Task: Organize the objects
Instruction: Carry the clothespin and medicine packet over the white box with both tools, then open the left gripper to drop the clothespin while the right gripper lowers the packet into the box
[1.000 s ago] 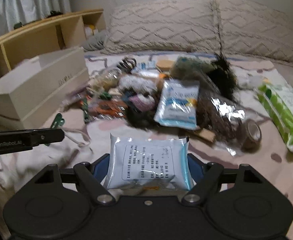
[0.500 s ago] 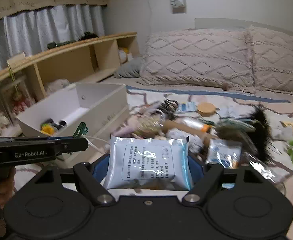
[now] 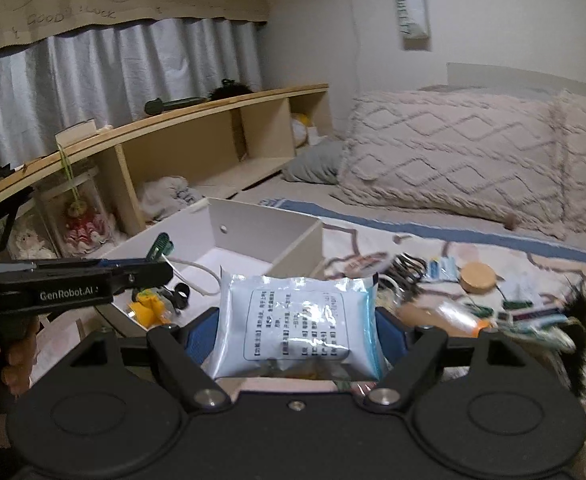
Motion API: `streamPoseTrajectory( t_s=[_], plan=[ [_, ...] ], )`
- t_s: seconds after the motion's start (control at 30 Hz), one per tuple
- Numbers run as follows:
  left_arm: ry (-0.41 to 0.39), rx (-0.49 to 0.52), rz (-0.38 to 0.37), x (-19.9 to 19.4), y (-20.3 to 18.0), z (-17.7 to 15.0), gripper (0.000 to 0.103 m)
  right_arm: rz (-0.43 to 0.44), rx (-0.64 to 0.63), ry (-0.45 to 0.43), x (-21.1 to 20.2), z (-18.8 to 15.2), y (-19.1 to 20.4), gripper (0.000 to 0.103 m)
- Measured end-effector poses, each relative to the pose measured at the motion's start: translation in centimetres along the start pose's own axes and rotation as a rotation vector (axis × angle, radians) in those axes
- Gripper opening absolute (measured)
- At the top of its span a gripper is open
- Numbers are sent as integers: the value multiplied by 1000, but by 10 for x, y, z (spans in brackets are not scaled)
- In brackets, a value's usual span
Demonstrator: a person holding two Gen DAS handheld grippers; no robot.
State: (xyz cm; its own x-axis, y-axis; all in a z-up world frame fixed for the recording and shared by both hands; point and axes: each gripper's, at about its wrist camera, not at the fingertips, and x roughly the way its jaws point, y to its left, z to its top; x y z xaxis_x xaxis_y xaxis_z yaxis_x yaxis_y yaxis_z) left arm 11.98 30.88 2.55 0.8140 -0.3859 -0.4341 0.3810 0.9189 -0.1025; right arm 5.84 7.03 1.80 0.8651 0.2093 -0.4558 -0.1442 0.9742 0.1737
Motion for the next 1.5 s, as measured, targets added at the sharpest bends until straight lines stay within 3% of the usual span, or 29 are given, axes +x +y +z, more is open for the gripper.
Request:
streamPoseTrajectory(
  t_s=[0.2,0.5,0.7,1.13,1.17,1.27,1.3,1.5],
  plan=[
    [22,-19,42,8,35,16,21,24,-5,-2,20,19,18,81],
    [192,-24,71,47,77,10,21,79,-30,46,46,33,39,81],
    [318,-97,72,72,100,2,21,93,-58,84,59,37,55,81],
    [456,-58,117,87,111,-1,22,116,-84,153,84,43,70,81],
    [466,-53,121,88,110,0,27,117,-88,156,86,44,72,81],
    [481,-42,134,89,110,-1,65,121,-91,163,91,45,74,81],
    [476,-28,142,88,109,0,73,122,-89,166,93,46,74,81],
    [476,4,152,82,102,1,89,123,-51,191,107,53,73,81]
  ],
)
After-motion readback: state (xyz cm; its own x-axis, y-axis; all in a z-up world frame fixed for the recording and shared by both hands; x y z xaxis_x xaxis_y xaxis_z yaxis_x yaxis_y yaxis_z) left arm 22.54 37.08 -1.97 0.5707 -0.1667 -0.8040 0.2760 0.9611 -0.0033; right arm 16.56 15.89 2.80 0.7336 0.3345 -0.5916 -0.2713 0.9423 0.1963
